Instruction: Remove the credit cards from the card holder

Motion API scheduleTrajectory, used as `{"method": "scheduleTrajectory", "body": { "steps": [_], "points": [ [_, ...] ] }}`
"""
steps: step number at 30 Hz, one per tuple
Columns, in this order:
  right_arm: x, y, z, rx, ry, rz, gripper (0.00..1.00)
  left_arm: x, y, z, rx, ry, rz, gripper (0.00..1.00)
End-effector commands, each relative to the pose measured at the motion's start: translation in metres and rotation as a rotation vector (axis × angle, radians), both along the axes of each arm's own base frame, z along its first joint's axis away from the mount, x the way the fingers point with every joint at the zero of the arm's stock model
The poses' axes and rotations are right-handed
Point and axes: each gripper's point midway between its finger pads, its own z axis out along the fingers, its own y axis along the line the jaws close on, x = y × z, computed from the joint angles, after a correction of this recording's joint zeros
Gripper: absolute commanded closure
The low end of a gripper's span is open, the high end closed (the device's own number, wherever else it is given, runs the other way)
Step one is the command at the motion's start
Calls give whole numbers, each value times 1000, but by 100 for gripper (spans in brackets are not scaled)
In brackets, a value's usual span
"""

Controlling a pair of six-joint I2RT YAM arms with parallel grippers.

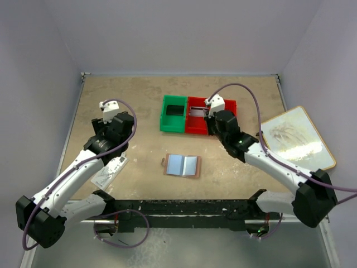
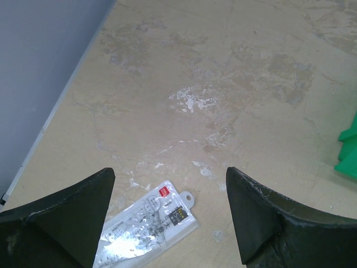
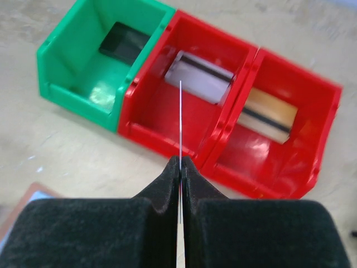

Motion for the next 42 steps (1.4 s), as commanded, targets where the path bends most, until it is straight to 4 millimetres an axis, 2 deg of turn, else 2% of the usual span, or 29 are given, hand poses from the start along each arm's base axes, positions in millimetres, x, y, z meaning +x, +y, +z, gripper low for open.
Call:
{"method": "scheduleTrajectory", "body": {
  "steps": [1, 3, 7, 10, 12, 14, 19, 33, 42],
  "points": [
    [42, 2, 31, -241, -180, 53, 100, -1, 4, 3, 13, -14, 8, 21],
    [51, 11, 27, -339, -240, 143, 100, 0, 2, 2, 11, -6, -6, 21],
    [77, 7, 26, -493, -326, 143, 100, 0, -1, 0, 5, 3, -22, 21],
    [87, 18, 7, -561, -284, 253, 100, 0, -2, 0, -1, 2, -32, 21],
    [98, 25, 6, -595, -266, 305, 100, 0, -3, 1, -5, 0, -38, 21],
    [105, 27, -4, -623, -233, 351, 100, -1, -3, 1, -6, 0, -41, 22],
    [112, 35, -26, -726, -200, 487, 100, -1, -5, 1, -16, 0, -55, 22],
    [133, 27, -58, -858, -117, 596, 100, -1, -8, -2, -16, 12, -70, 23],
    [167, 2, -79, -938, -43, 517, 100, -2, -4, 1, -7, 2, -51, 23]
  ]
}}
